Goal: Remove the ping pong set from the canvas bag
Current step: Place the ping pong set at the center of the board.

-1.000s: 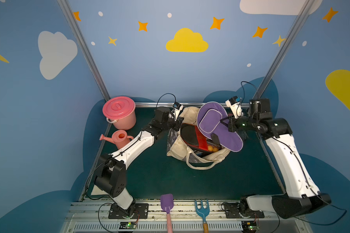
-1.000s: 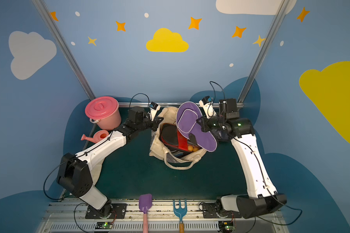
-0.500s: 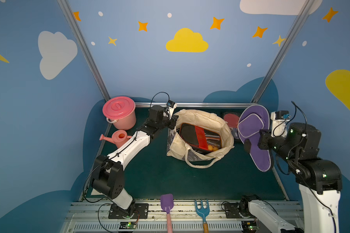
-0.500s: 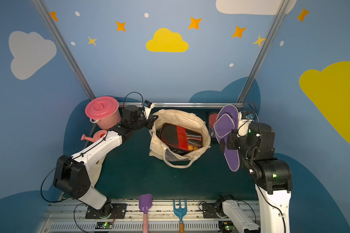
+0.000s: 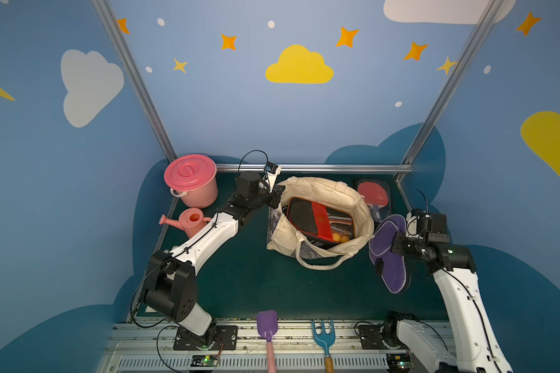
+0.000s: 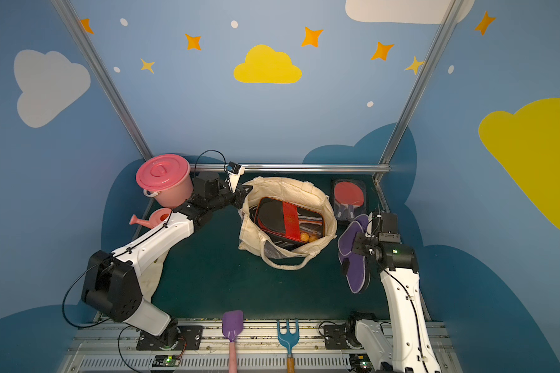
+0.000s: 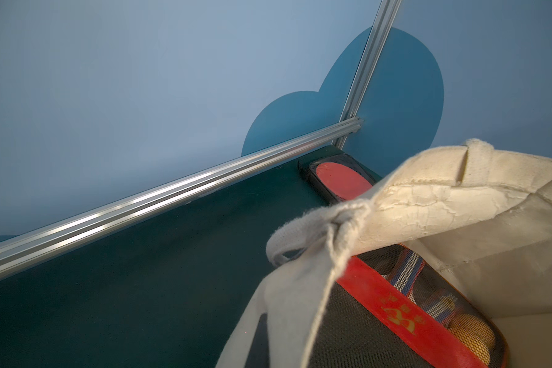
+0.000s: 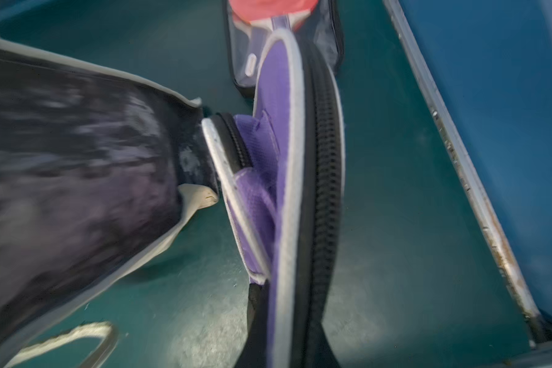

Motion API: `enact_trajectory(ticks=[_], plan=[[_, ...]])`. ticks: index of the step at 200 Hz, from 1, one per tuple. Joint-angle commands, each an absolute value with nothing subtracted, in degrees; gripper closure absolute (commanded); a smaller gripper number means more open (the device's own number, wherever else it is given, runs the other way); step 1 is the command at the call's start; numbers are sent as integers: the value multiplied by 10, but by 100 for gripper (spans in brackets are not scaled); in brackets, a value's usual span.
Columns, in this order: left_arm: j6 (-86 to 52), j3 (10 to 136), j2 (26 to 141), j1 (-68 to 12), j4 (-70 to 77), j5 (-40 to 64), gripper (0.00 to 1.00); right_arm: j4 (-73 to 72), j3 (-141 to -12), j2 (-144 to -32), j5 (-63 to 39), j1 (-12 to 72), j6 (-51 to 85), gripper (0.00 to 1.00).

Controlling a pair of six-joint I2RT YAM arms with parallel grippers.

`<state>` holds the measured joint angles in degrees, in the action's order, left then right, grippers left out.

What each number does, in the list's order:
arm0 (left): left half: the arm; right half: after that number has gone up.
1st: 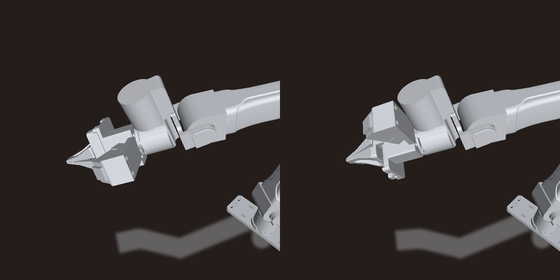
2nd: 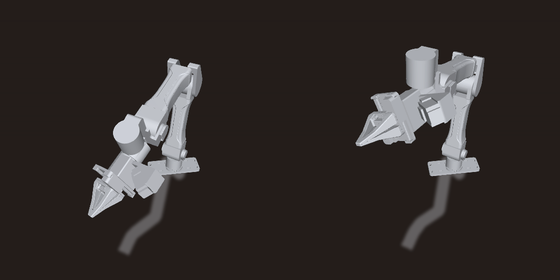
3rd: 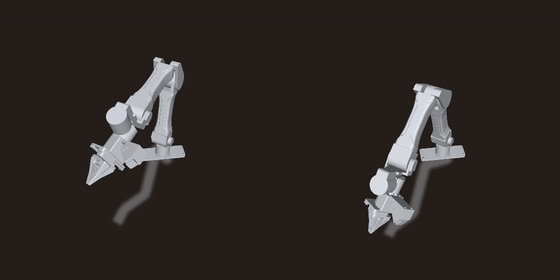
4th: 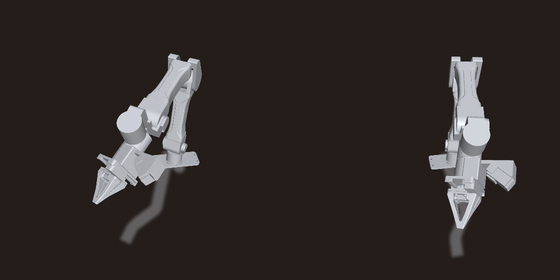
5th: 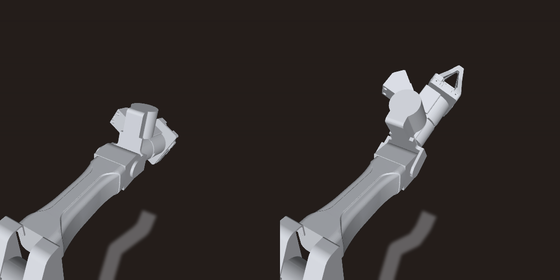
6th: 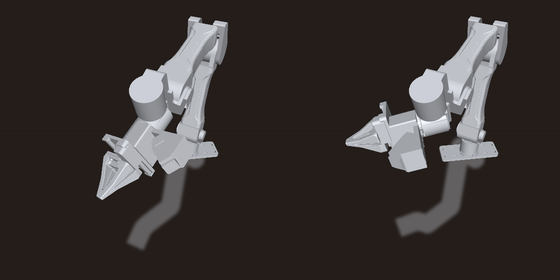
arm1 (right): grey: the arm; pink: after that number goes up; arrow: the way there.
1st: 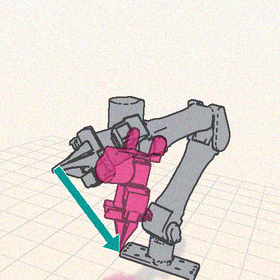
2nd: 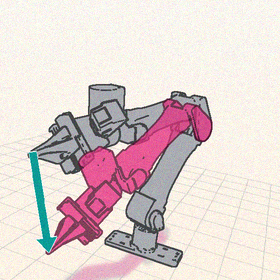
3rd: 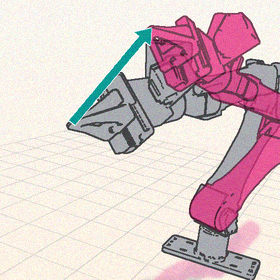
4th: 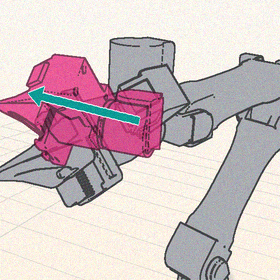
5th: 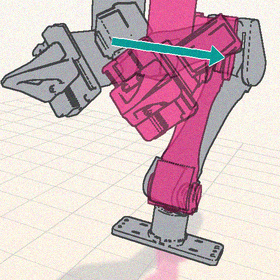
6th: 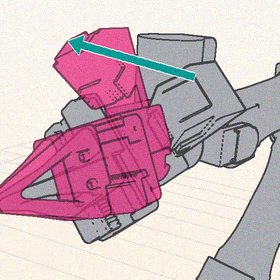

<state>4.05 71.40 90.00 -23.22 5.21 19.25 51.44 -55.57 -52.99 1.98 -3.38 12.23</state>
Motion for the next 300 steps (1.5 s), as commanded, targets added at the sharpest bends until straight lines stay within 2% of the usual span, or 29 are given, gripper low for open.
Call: enact_trajectory(ticks=[1, 54, 158, 207, 289, 300], plan=[[38, 714, 872, -222, 109, 199, 96, 418, -519, -538, -6, -52, 128, 100], [28, 712, 883, -223, 121, 207, 96, 348, -452, -557, -79, -97, 130, 100], [13, 700, 898, -223, 142, 216, 96, 416, -496, -771, 14, -124, 96, 100], [32, 696, 894, -223, 127, 206, 96, 417, -515, -817, 116, -127, 104, 100], [32, 682, 883, -223, 134, 210, 96, 420, -533, -864, 189, -134, 119, 100], [32, 682, 882, -223, 134, 211, 96, 423, -534, -864, 198, -134, 122, 97]])
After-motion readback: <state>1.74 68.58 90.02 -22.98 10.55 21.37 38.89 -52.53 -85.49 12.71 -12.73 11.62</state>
